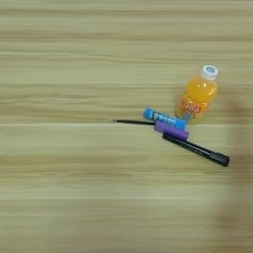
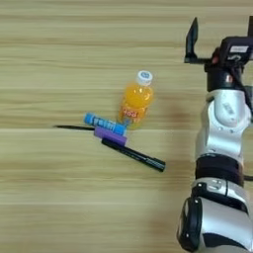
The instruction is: Move the objects on the table
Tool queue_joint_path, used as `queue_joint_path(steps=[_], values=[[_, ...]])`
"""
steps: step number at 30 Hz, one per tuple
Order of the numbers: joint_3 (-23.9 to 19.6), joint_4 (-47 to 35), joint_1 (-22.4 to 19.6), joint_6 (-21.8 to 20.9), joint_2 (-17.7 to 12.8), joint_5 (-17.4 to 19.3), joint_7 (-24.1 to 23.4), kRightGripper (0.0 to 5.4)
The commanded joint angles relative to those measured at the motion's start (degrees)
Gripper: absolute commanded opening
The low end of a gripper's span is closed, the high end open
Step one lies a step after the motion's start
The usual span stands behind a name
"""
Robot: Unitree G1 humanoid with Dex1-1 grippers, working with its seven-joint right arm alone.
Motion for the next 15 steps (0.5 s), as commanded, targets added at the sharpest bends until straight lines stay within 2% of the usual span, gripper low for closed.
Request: queue_joint_path(steps=[1,15], values=[[1.5,0.0,-2.6,-4.6,-1.4,-1.9,-2.2,5.31],[3.4,6.8,-2.9,-9.3,-1.7,-2.6,-4.9,5.31]])
